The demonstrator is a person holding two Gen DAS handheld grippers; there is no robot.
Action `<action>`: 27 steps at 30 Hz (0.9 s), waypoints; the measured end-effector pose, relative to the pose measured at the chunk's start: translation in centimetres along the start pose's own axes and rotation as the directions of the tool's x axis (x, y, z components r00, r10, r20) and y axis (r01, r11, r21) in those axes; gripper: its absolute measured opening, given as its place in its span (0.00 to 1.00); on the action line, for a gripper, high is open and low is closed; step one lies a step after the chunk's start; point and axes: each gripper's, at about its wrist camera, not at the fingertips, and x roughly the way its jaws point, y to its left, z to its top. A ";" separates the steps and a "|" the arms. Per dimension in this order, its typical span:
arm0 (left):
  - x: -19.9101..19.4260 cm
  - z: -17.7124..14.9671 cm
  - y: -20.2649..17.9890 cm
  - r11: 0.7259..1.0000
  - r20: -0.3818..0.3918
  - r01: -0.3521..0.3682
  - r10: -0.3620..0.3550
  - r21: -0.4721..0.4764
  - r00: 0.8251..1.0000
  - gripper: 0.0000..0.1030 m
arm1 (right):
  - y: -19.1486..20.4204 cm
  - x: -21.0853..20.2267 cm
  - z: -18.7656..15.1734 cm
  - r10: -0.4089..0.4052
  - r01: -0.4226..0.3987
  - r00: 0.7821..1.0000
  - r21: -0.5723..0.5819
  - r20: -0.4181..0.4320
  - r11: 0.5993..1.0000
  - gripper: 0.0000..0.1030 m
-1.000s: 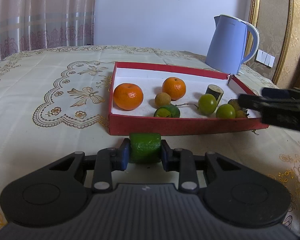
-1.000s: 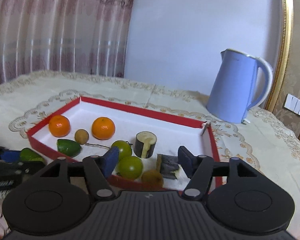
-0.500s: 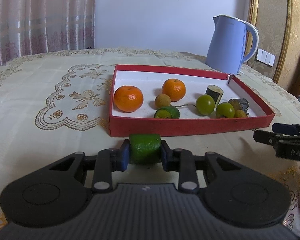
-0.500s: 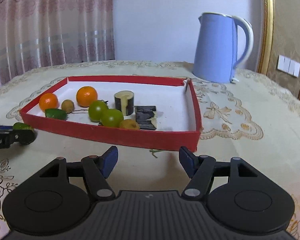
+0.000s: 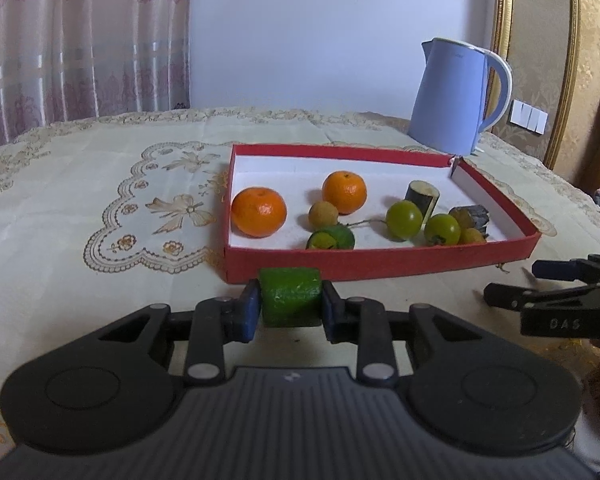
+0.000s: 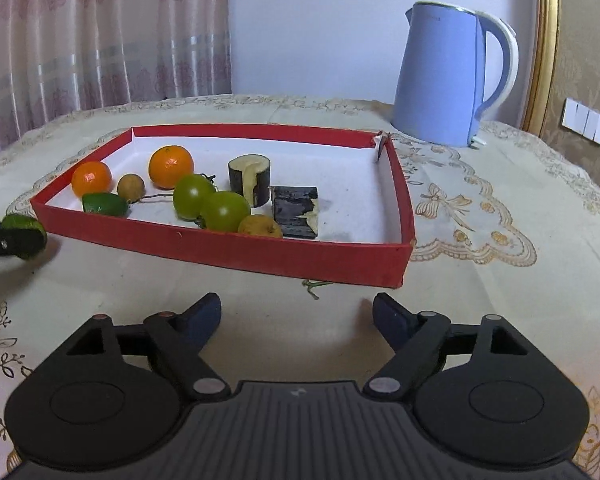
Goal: Organize fruits
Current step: 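Carry the green cucumber piece into the tray with the left gripper and release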
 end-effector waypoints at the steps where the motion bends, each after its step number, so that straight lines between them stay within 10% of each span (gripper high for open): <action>1: 0.0 0.2 -0.1 1.000 -0.002 0.000 0.000 0.000 1.000 0.27 | -0.2 0.1 0.0 -0.001 0.001 1.000 0.009 -0.006 1.000 0.86; 27: 5.9 6.1 -3.6 0.998 -0.018 -0.008 0.009 0.070 1.000 0.27 | -0.8 0.4 0.0 0.004 -0.003 1.000 0.042 -0.027 0.999 0.96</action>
